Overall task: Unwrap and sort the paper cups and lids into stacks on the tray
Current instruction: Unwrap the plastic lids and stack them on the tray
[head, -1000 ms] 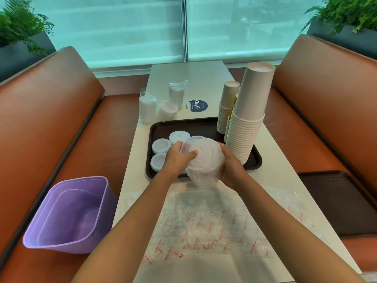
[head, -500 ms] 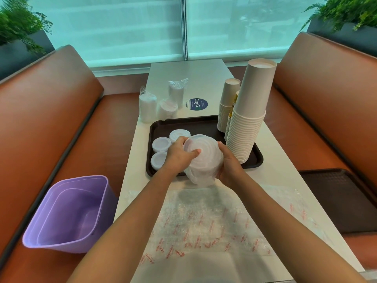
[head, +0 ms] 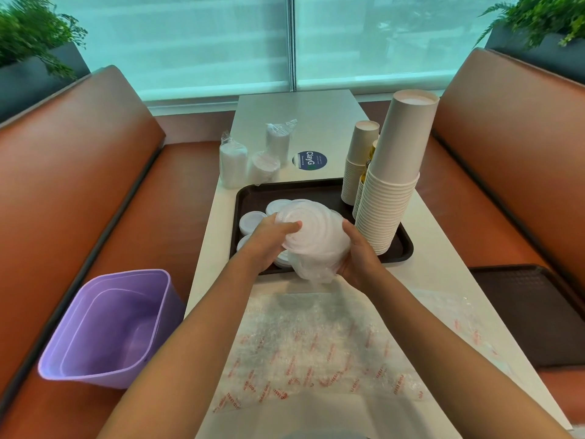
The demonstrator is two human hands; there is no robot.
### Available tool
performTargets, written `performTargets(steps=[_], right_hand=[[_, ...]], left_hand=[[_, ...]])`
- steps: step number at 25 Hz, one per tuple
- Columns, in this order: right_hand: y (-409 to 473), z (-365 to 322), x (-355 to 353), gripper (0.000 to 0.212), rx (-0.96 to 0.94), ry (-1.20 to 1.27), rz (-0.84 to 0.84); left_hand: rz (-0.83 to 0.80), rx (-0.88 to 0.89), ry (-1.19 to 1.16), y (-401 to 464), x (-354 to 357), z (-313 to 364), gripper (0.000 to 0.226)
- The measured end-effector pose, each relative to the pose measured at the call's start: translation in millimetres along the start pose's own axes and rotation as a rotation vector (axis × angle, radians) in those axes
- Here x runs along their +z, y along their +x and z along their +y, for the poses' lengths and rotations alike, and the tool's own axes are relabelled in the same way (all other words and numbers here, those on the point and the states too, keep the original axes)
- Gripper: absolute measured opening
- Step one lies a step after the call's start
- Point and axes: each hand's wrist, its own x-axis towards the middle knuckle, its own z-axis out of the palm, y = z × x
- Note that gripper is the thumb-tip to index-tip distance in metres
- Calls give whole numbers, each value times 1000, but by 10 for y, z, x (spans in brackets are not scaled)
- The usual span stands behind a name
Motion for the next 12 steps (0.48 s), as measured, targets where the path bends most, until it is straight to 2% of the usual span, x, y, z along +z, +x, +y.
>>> performTargets(steps=[3, 5, 8, 12], right_hand=[[61, -7, -4, 46, -8, -113, 11], [98, 1, 7, 41, -25, -164, 58], [162, 25, 19, 46, -58, -231, 109], [266, 13, 40, 49, -76, -196, 99]], left_hand=[[4, -17, -82, 73, -28, -85, 40], [39, 0, -16, 78, -7, -122, 43], [77, 70, 211, 74, 41, -123, 45], [108, 40, 152, 208, 15, -102, 46]])
